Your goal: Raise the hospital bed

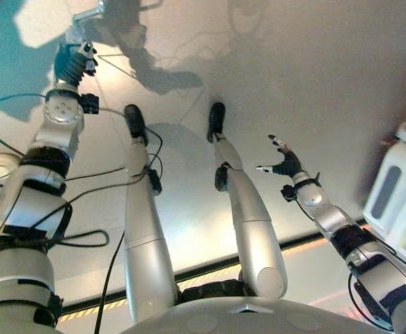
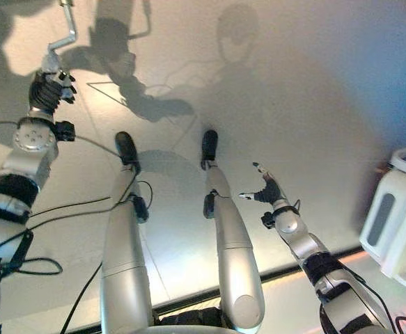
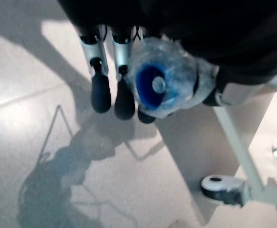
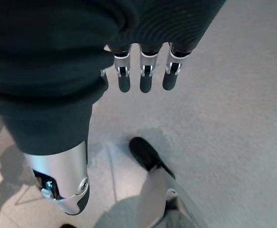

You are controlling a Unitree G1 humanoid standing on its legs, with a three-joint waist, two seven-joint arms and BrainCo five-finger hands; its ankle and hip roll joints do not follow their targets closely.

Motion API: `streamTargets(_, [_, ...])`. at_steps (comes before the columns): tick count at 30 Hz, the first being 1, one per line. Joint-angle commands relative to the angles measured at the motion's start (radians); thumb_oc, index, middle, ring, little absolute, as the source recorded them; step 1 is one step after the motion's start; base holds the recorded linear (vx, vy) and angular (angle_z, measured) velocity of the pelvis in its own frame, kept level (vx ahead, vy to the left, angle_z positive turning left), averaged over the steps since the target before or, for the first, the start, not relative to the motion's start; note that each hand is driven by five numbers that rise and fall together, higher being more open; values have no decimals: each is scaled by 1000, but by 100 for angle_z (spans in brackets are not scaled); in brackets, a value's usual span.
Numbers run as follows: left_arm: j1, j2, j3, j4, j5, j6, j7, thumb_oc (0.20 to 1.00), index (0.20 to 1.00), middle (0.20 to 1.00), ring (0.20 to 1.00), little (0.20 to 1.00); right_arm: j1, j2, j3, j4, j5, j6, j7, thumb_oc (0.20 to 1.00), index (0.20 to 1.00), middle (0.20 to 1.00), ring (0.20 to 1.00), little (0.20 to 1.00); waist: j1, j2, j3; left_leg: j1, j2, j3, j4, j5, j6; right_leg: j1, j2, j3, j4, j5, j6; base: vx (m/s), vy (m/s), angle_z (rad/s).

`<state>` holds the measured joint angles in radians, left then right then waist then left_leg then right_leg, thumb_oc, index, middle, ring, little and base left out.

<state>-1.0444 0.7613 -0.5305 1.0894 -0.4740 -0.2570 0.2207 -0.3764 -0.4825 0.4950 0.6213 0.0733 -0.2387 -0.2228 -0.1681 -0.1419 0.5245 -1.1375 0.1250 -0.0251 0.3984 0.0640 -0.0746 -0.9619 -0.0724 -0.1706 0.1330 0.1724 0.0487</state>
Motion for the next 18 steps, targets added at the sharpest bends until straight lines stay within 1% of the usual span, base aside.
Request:
streamTargets(1, [1, 48, 13, 99, 60, 72, 51, 200, 200, 200, 200, 200, 46, 3, 37, -32, 38, -25, 8, 1000, 1000, 1000, 1000, 1000, 7, -76, -4, 29, -67, 61, 62, -152, 60, 46, -79, 79, -25, -11, 119, -9, 6, -10])
streamTargets(2, [0, 48, 12, 100, 60, 72, 51, 200, 200, 200, 200, 200, 46, 3, 36, -32, 38, -25, 8, 1000, 1000, 1000, 1000, 1000, 8, -76, -4, 28, -67, 62, 62, -153, 60, 46, -79, 80, -25, -11, 119, -15, 10, -9])
streamTargets(3, [-29, 7, -14, 100, 66, 72, 59, 200, 200, 200, 200, 200, 41, 7, 48, -45, 42, -26, 8, 1000, 1000, 1000, 1000, 1000, 0, -81, -4, 26, -67, 64, 68, -154, 62, 38, -78, 82, -22, -10, 116, -5, 4, -4])
streamTargets(6, [-47, -19, -38, 97, 85, 75, 58, 200, 200, 200, 200, 200, 37, 7, 57, -45, 43, -25, 8, 1000, 1000, 1000, 1000, 1000, -3, -81, -4, 26, -66, 66, 69, -153, 64, 27, -75, 85, -17, -12, 113, -2, 1, -2])
streamTargets(7, [-58, -41, -63, 80, 105, 75, 58, 200, 200, 200, 200, 200, 36, 5, 61, -47, 42, -23, 6, 1000, 1000, 1000, 1000, 1000, -5, -80, -4, 27, -66, 70, 68, -151, 65, 22, -73, 87, -13, -14, 111, 0, 0, 0])
streamTargets(8, [-71, -81, -85, 52, 111, 69, 59, 200, 200, 200, 200, 200, 28, 8, 67, -39, 42, -16, 3, 1000, 1000, 1000, 1000, 1000, -10, -79, -4, 29, -65, 75, 62, -147, 66, 15, -73, 90, -8, -16, 109, 0, 0, 0])
streamTargets(10, [-71, -81, -85, 52, 112, 69, 59, 200, 200, 200, 200, 200, 28, 8, 66, -39, 41, -16, 3, 1000, 1000, 1000, 1000, 1000, -9, -79, -4, 29, -65, 75, 62, -147, 66, 15, -73, 90, -8, -17, 109, -6, -14, -2])
streamTargets(11, [-79, -121, -111, 10, 122, 63, 57, 200, 200, 200, 200, 200, 18, 12, 73, -25, 38, -10, -1, 1000, 1000, 1000, 1000, 1000, -12, -74, -4, 33, -65, 79, 54, -141, 67, 5, -71, 93, 2, -19, 106, -16, -52, -1])
streamTargets(13, [-87, -156, -140, -50, 128, 53, 56, 200, 200, 200, 200, 200, 6, 12, 80, -14, 33, -6, -8, 1000, 1000, 1000, 1000, 1000, -17, -68, -4, 41, -65, 81, 39, -132, 67, 0, -71, 96, 6, -18, 104, -21, -65, 1])
streamTargets(14, [-93, -181, -161, -115, 133, 41, 57, 200, 200, 200, 200, 200, -4, 13, 84, -4, 26, 0, -12, 1000, 1000, 1000, 1000, 1000, -20, -61, -4, 49, -64, 85, 29, -125, 68, -5, -70, 101, 14, -20, 101, -20, -70, 2])
streamTargets(16, [-95, -200, -183, -213, 127, 22, 57, 200, 200, 200, 200, 200, -10, 8, 85, -3, 20, 2, -18, 1000, 1000, 1000, 1000, 1000, -22, -49, -4, 65, -65, 87, 5, -112, 65, -6, -68, 102, 20, -24, 99, -15, -75, 1])
streamTargets(17, [-94, -200, -183, -215, 128, 23, 57, 200, 200, 200, 200, 200, -10, 8, 85, -3, 20, 2, -18, 1000, 1000, 1000, 1000, 1000, -22, -50, -4, 66, -65, 87, 4, -111, 65, -5, -69, 102, 20, -24, 99, -5, -56, -1])
streamTargets(18, [-84, -201, -188, -271, 125, 14, 64, 200, 200, 200, 200, 200, -9, 3, 83, -7, 16, 3, -20, 1000, 1000, 1000, 1000, 1000, -21, -42, -4, 72, -65, 86, -7, -105, 65, -8, -69, 102, 28, -26, 98, 0, -58, -3])
